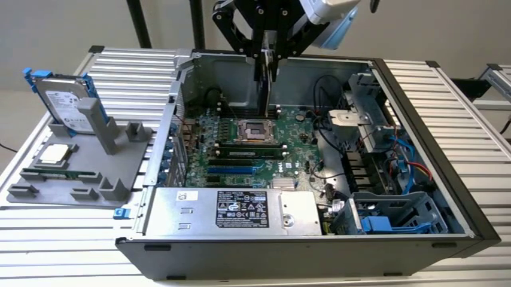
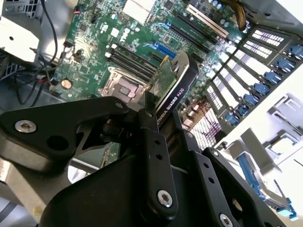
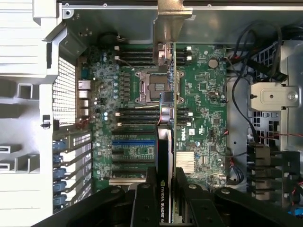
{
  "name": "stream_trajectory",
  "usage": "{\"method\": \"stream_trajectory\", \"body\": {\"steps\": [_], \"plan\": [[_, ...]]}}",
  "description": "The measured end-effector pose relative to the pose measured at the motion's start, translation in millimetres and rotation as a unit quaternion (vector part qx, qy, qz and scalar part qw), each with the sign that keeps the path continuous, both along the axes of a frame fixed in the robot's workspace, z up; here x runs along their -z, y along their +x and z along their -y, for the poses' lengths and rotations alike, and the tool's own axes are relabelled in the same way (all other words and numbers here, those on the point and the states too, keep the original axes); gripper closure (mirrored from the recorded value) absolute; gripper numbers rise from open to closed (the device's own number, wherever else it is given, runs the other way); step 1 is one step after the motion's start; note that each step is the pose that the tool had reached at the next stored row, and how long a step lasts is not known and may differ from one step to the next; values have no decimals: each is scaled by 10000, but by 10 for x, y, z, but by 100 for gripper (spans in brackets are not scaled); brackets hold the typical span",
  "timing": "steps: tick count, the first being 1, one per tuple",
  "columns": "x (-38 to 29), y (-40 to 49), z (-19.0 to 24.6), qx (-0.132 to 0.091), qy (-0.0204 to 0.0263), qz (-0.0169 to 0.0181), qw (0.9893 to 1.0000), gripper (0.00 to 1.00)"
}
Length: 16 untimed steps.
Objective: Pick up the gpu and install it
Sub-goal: 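Insert the gpu into the slot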
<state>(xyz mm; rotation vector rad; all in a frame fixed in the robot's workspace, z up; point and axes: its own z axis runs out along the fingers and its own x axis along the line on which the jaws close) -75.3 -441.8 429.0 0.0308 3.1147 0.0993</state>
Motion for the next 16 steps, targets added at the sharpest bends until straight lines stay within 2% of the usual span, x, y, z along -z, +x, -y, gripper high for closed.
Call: {"method": "stream_trajectory", "body": {"steps": [16], "plan": [[0, 0, 0, -181, 0, 0, 9998, 100]]}}
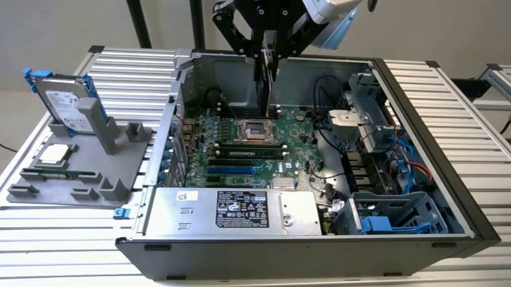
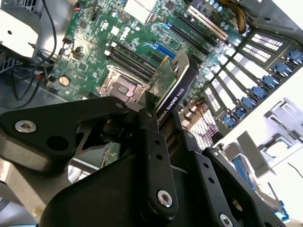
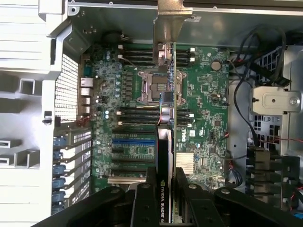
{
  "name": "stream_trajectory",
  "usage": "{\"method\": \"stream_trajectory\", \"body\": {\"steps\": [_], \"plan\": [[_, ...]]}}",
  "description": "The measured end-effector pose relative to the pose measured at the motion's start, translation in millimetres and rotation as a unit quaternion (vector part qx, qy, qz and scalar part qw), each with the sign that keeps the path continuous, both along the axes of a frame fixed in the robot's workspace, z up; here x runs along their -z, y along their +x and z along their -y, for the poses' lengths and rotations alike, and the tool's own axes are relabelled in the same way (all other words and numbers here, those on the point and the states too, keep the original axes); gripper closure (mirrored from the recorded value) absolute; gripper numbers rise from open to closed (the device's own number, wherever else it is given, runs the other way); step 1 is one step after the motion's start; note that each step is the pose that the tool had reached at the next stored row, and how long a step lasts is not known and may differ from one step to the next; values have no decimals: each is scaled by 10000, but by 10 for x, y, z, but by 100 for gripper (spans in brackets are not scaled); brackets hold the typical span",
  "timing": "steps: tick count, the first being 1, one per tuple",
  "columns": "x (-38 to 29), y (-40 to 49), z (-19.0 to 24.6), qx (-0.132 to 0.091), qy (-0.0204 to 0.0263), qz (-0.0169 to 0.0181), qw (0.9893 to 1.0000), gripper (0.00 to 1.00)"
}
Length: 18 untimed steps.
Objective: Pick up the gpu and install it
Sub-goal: 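Insert the gpu into the slot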
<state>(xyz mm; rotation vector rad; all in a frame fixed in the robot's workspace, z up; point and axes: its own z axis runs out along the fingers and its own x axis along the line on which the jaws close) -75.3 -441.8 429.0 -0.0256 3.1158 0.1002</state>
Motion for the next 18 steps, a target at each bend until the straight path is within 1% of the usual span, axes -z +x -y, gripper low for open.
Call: {"method": "stream_trajectory", "body": {"steps": [18], "plan": [[-1, 0, 0, -209, 0, 0, 9998, 100]]}}
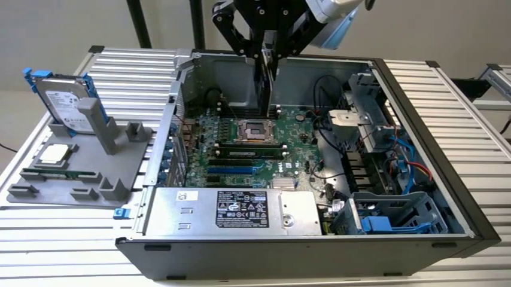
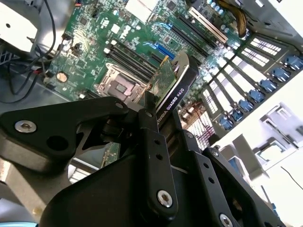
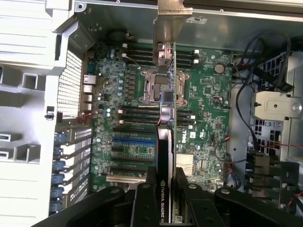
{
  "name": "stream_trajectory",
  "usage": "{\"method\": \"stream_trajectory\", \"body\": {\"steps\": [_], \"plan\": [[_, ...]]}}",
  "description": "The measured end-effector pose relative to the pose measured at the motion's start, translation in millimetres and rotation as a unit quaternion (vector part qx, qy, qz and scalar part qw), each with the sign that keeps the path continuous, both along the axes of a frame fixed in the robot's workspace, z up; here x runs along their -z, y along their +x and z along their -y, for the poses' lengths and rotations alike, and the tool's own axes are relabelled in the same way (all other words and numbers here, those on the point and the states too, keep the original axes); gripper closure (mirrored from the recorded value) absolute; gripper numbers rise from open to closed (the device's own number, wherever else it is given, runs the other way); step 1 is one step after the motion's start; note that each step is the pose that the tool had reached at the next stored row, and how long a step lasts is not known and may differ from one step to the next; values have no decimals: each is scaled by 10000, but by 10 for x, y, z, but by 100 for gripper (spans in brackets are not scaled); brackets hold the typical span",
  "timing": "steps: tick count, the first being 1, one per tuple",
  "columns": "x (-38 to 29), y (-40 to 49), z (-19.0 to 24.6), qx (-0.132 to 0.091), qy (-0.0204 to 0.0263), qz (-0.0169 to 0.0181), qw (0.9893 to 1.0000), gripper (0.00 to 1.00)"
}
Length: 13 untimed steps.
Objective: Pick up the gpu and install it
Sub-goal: 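Insert the gpu into the slot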
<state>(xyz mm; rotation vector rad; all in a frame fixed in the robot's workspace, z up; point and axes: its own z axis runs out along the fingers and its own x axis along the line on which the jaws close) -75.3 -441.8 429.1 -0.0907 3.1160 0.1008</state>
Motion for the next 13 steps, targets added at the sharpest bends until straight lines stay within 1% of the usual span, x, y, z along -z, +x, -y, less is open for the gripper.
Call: {"method": "stream_trajectory", "body": {"steps": [13], "plan": [[0, 0, 0, -164, 0, 0, 9999, 100]]}}
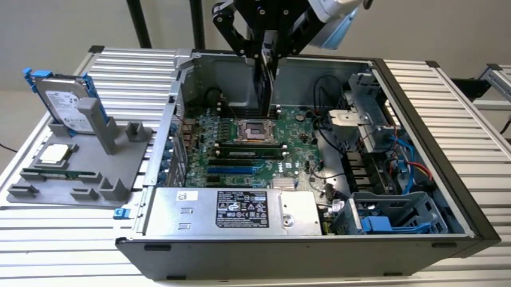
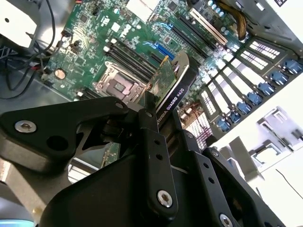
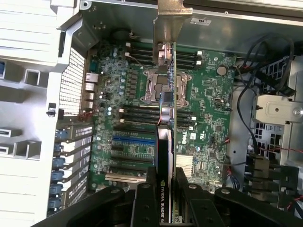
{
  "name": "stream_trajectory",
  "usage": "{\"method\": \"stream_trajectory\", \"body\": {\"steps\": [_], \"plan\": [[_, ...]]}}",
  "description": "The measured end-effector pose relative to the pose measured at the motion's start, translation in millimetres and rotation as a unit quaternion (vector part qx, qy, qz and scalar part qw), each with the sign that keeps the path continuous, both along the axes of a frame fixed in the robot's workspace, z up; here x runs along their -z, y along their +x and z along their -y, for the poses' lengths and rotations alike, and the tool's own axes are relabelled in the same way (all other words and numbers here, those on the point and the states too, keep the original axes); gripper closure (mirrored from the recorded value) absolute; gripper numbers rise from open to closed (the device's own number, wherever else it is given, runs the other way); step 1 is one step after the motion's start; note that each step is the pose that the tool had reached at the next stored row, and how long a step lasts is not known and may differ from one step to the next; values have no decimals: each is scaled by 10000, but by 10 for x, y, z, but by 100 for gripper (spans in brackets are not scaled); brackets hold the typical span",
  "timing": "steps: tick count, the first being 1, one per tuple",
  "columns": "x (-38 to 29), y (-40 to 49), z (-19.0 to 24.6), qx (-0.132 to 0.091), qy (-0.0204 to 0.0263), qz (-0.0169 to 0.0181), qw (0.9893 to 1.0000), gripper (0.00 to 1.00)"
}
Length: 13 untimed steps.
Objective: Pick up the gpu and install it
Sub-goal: 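Insert the gpu into the slot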
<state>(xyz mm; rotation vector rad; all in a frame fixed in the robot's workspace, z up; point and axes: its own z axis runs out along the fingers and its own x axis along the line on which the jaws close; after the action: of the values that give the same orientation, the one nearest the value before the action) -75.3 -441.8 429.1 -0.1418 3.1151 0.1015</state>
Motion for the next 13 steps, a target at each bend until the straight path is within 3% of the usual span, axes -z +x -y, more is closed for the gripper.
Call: {"method": "stream_trajectory", "body": {"steps": [13], "plan": [[-1, 0, 0, -261, 0, 0, 9997, 100]]}}
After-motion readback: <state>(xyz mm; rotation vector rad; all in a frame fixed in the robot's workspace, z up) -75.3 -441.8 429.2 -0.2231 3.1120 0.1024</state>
